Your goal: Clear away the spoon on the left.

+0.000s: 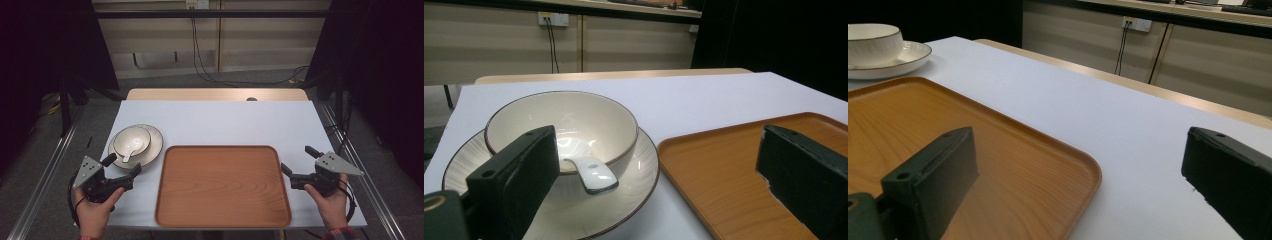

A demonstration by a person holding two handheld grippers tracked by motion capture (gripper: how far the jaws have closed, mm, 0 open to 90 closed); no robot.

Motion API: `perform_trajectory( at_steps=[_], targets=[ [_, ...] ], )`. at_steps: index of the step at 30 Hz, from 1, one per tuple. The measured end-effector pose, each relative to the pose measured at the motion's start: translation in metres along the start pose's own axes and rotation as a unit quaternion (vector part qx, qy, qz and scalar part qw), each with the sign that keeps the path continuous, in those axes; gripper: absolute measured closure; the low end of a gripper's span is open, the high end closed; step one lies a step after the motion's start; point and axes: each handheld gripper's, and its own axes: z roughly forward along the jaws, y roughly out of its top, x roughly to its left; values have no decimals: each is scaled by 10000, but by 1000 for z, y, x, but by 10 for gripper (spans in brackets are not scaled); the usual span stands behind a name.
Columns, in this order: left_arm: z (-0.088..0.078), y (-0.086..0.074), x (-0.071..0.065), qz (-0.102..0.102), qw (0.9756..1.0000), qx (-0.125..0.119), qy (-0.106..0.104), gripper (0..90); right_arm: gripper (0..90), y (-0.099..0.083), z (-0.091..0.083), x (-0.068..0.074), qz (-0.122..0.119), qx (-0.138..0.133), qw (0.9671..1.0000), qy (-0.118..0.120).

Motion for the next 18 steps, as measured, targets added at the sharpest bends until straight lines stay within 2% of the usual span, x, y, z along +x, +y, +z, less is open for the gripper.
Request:
perform_trajectory(
  at_steps=[3, 4, 6, 7, 8, 10, 11, 15, 18],
  targets=[
    [1, -1, 0, 119, 9999, 43, 83, 48, 12, 0, -1, 0, 22, -34, 10000, 52],
    [1, -1, 1, 167, 9997, 84, 171, 56, 12, 0, -1, 1, 9, -45, 10000, 11],
    [1, -2, 4, 46, 9998, 44, 163, 66, 13, 0, -2, 1, 7, -57, 10000, 70],
    [0, -2, 5, 117, 9996, 97, 237, 75, 13, 0, -2, 1, 12, -64, 9999, 77],
    [0, -3, 6, 93, 9995, 89, 283, 84, 13, 0, -1, 2, 2, -71, 9999, 88],
    [1, -4, 7, 113, 9995, 88, 271, 126, 13, 0, -2, 2, -11, -70, 10000, 64],
    [2, -6, 9, 173, 9991, 176, 349, 133, 13, 0, -1, 2, 8, -92, 9999, 111],
    [8, -9, 15, 304, 9984, 331, 340, 234, 13, 0, -1, 3, 12, -75, 9999, 123],
    [11, -10, 19, 329, 9978, 332, 463, 291, 14, 0, -1, 3, -28, -86, 9999, 112]
  ],
)
